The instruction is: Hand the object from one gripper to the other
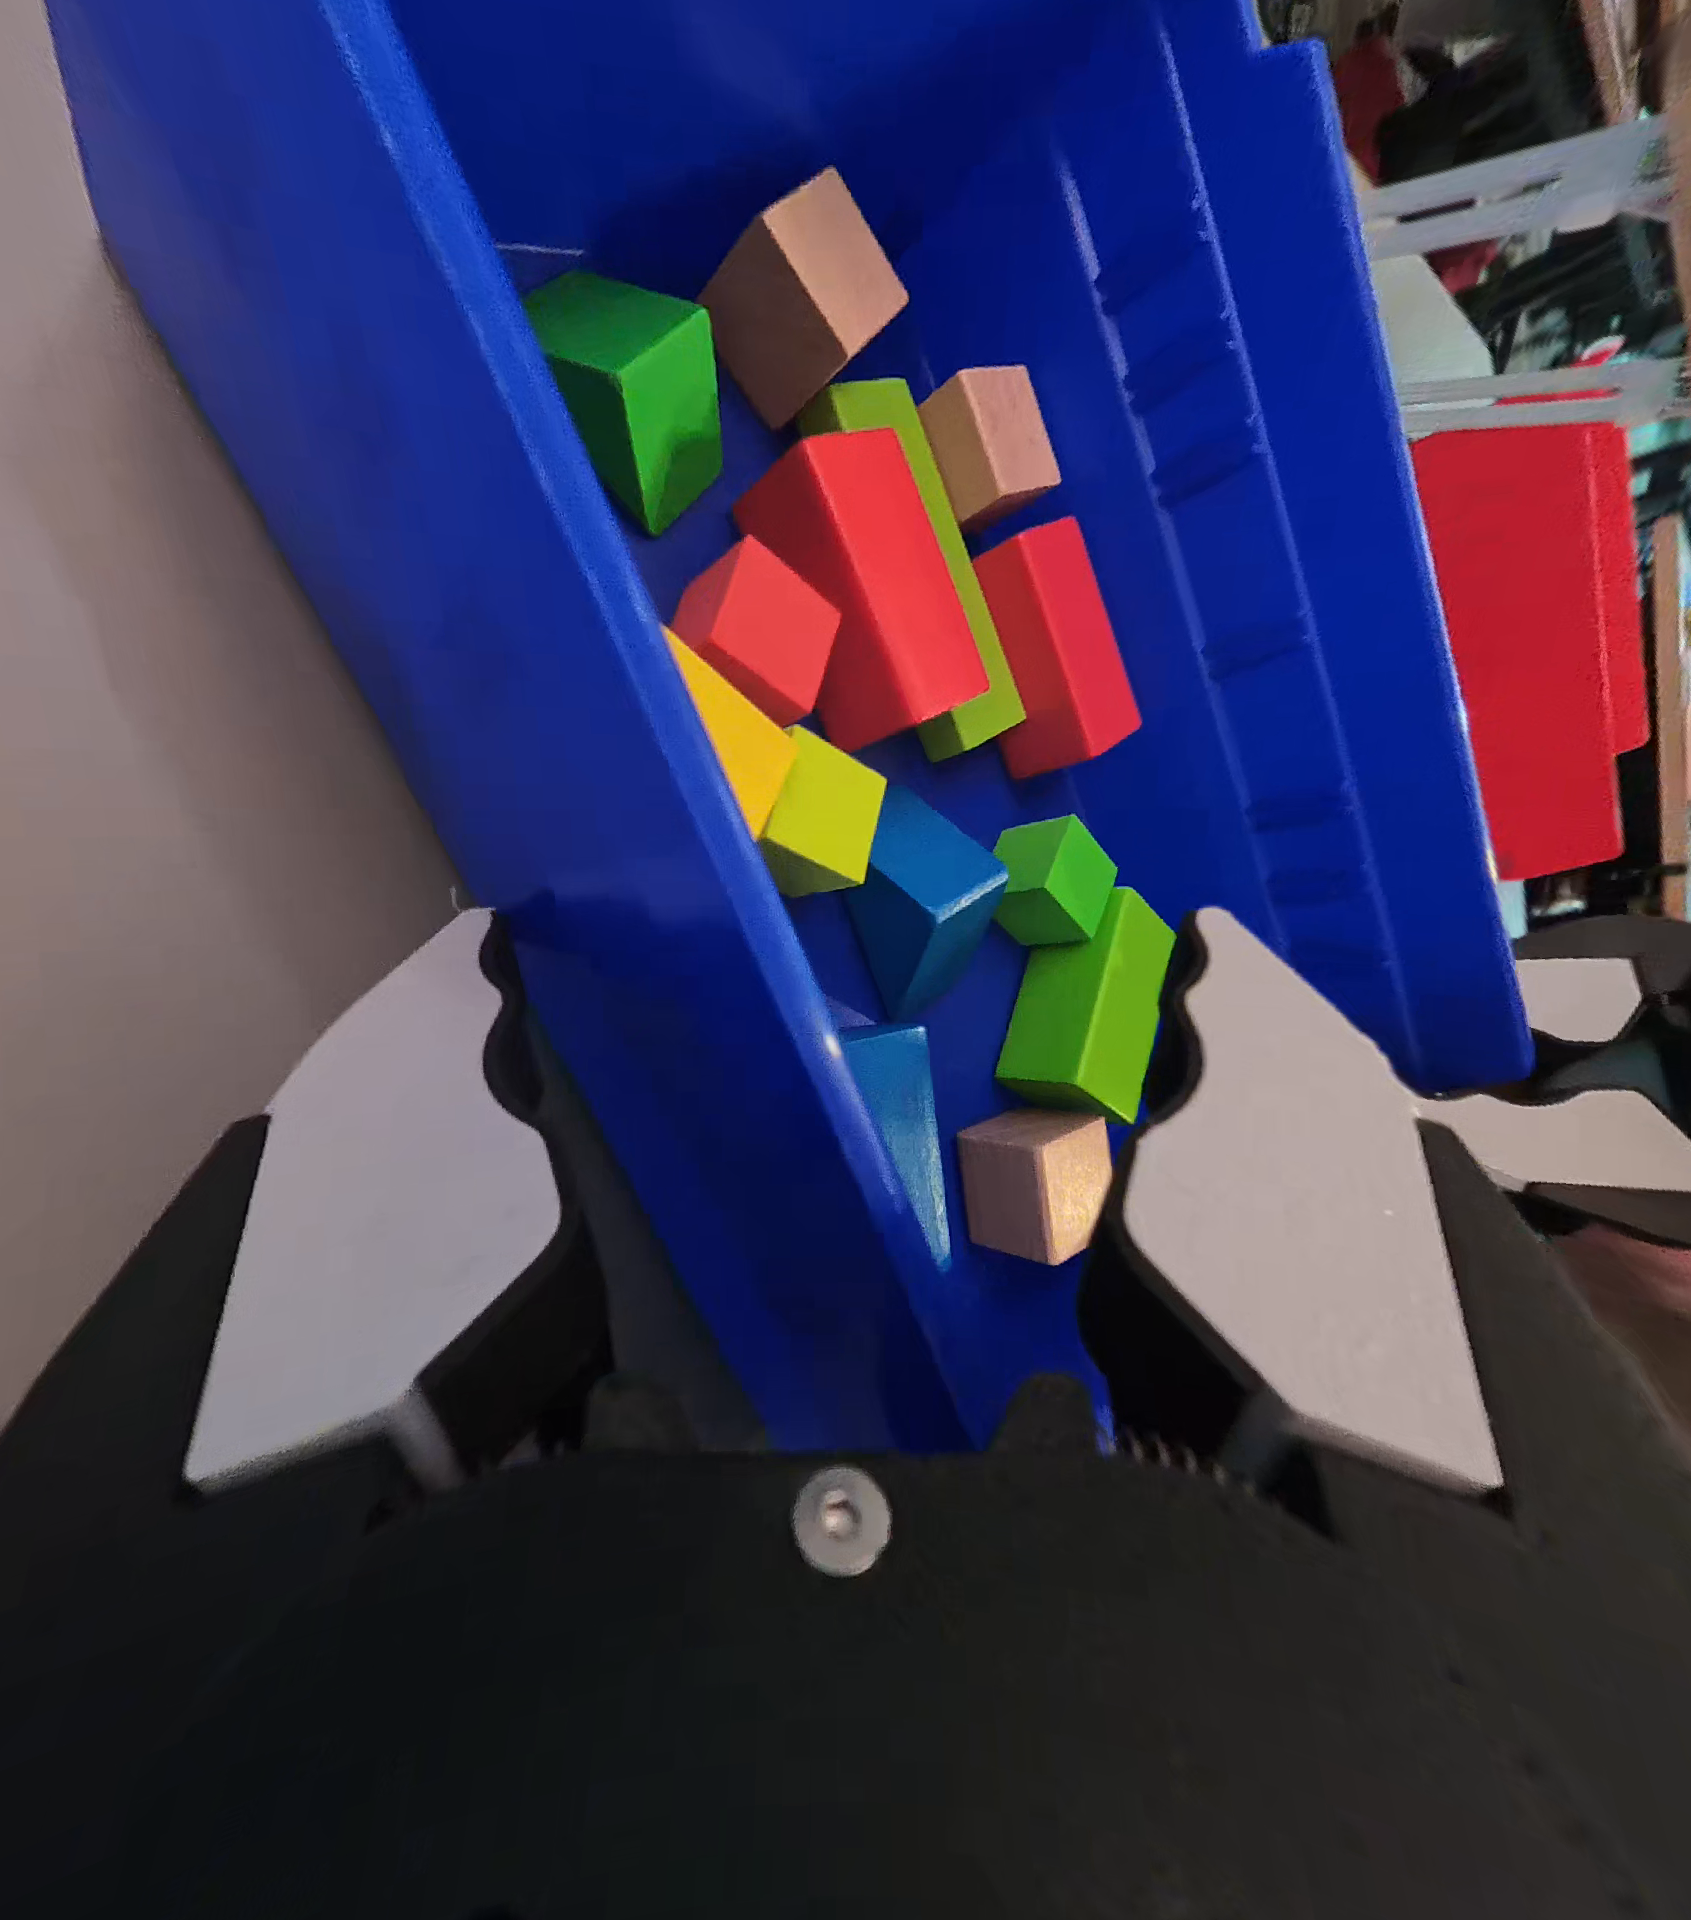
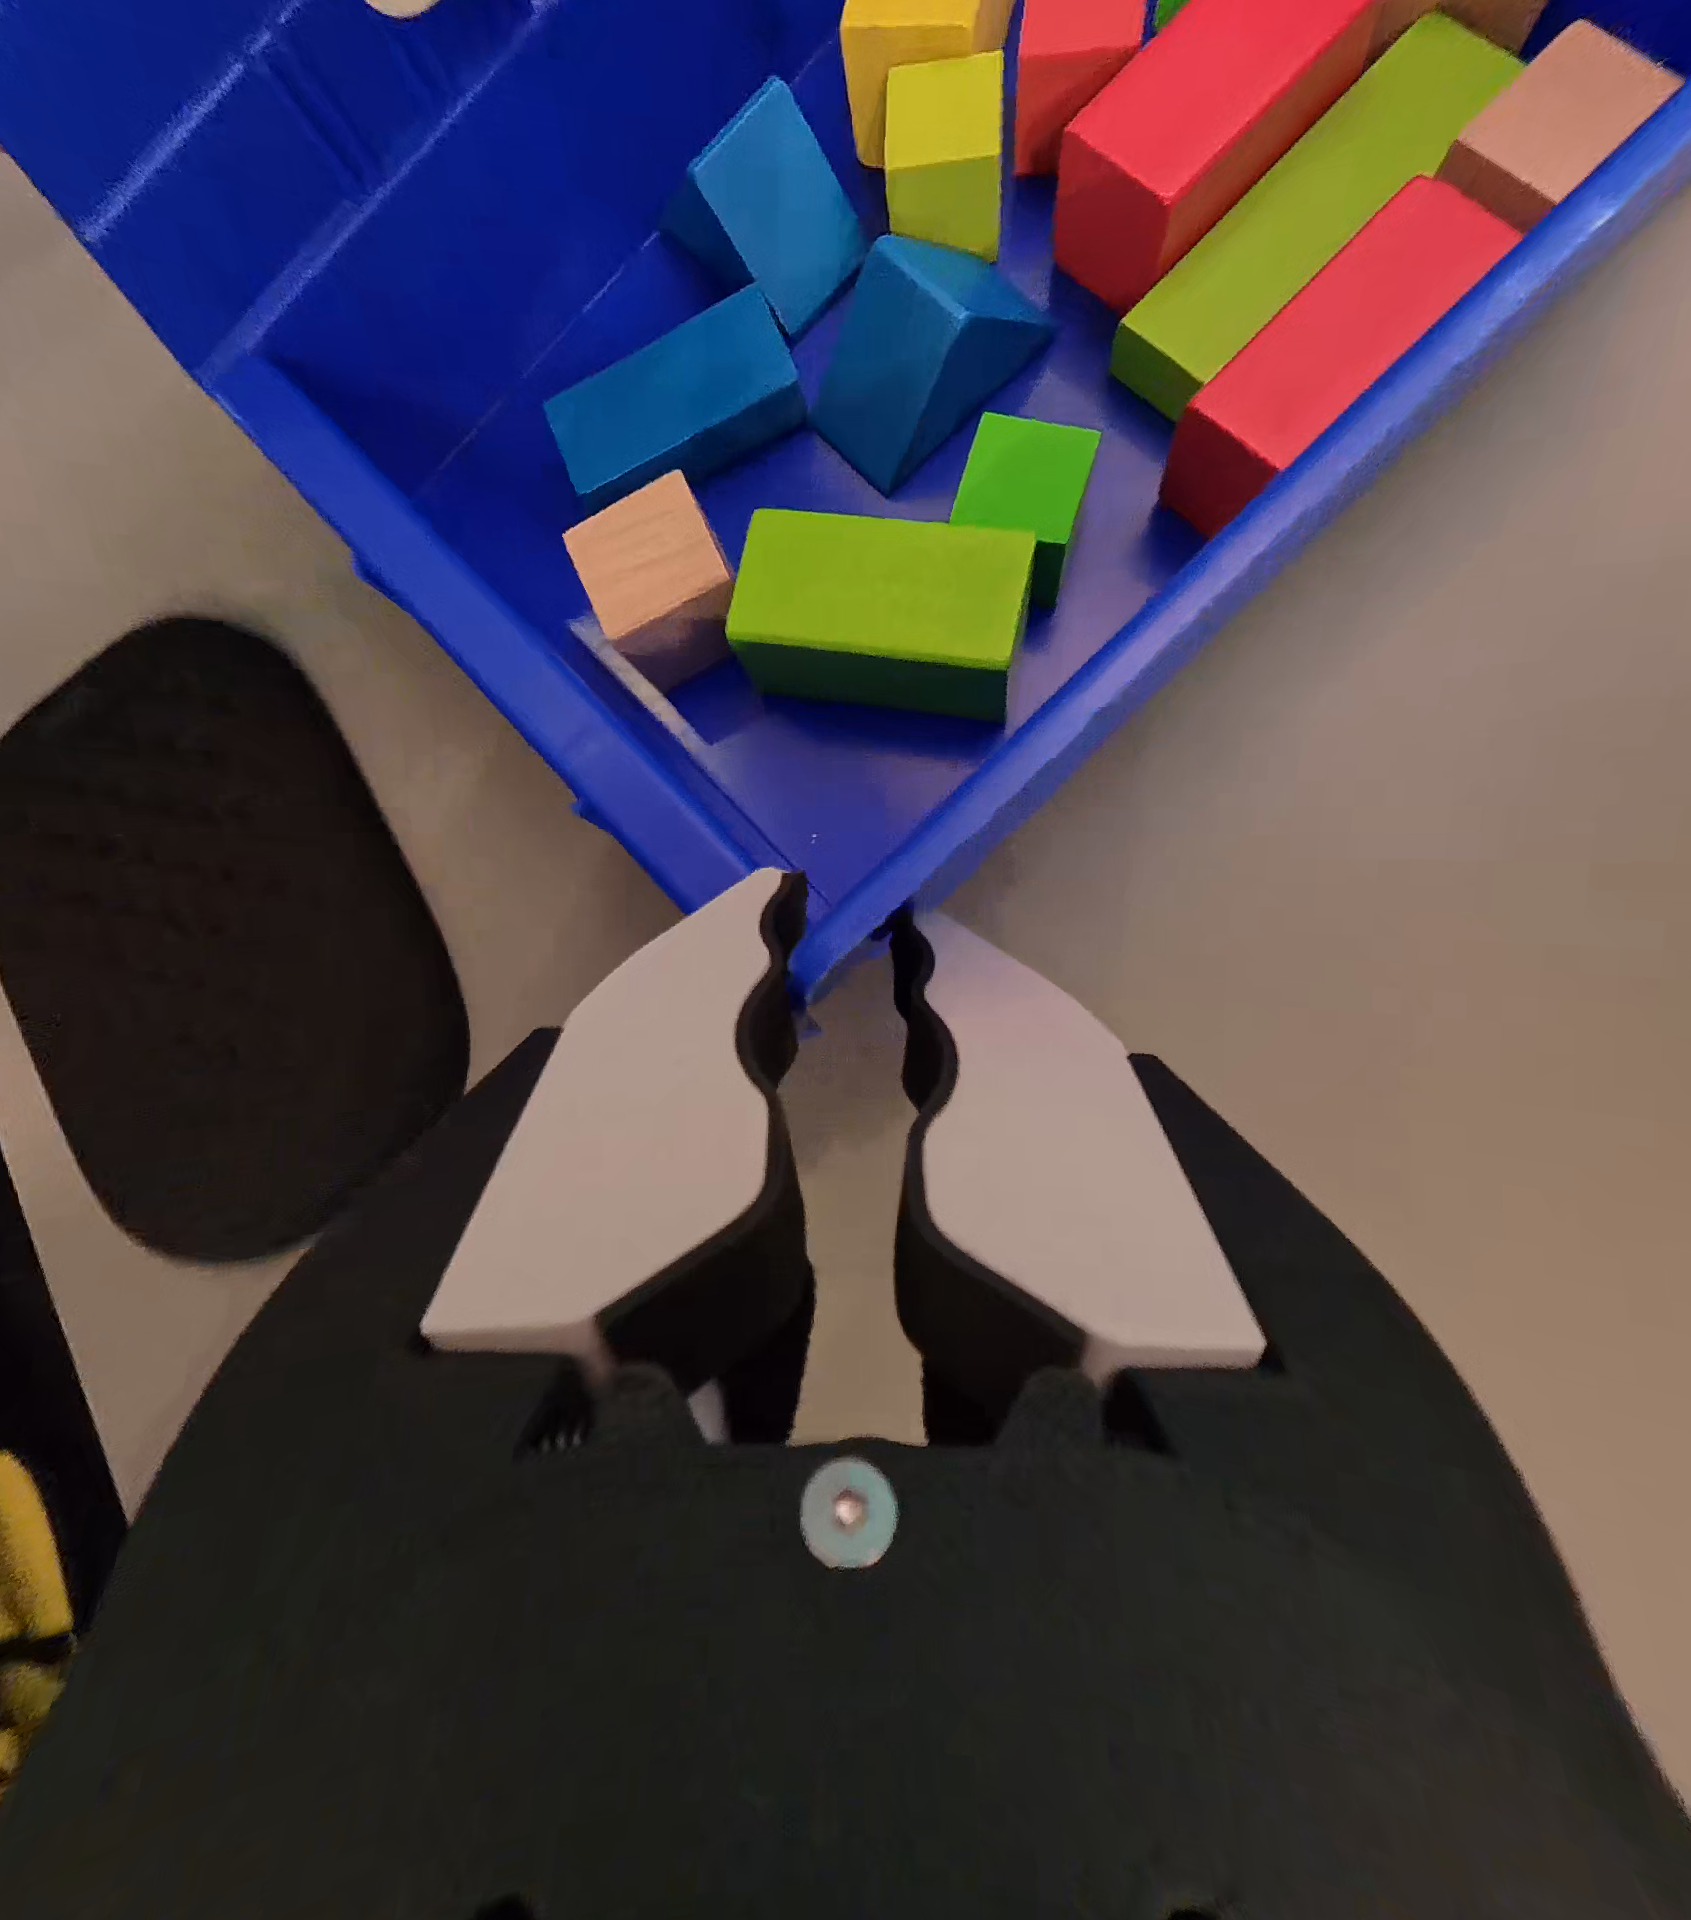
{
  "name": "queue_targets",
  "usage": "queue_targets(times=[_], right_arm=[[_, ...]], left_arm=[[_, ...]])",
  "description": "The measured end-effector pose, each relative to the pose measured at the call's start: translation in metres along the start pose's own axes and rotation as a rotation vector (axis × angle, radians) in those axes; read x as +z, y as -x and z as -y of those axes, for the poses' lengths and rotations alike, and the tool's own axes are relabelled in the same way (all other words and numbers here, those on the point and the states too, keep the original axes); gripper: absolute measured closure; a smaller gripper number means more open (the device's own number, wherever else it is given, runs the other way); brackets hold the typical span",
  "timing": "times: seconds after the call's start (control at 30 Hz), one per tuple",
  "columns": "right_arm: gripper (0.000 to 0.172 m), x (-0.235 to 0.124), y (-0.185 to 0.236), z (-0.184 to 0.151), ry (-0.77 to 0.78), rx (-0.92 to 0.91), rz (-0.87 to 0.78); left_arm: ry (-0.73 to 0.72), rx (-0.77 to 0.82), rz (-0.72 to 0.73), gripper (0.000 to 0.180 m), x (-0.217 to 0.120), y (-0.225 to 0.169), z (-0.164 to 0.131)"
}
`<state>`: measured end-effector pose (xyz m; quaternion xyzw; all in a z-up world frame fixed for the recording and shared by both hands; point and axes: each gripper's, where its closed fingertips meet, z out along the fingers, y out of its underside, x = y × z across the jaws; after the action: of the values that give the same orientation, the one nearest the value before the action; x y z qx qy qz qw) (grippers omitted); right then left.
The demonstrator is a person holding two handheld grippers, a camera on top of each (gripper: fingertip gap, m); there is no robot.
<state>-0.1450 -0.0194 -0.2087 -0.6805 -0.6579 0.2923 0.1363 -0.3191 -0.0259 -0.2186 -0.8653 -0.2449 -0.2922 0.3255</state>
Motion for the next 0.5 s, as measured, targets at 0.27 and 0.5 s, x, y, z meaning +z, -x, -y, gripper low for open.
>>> queue_targets(times=[0.27,0.5], right_arm=[[0.149,0.048,0.003,0.042,-0.018,0.043,0.059],[0.145,0.050,-0.007,0.063,-0.072,0.071,0.081]], left_arm=[[0.060,0.147,-0.056,0.080,0.009,0.048,0.068],[0.045,0.135,-0.135,0.087,0.001,0.057,0.103]])
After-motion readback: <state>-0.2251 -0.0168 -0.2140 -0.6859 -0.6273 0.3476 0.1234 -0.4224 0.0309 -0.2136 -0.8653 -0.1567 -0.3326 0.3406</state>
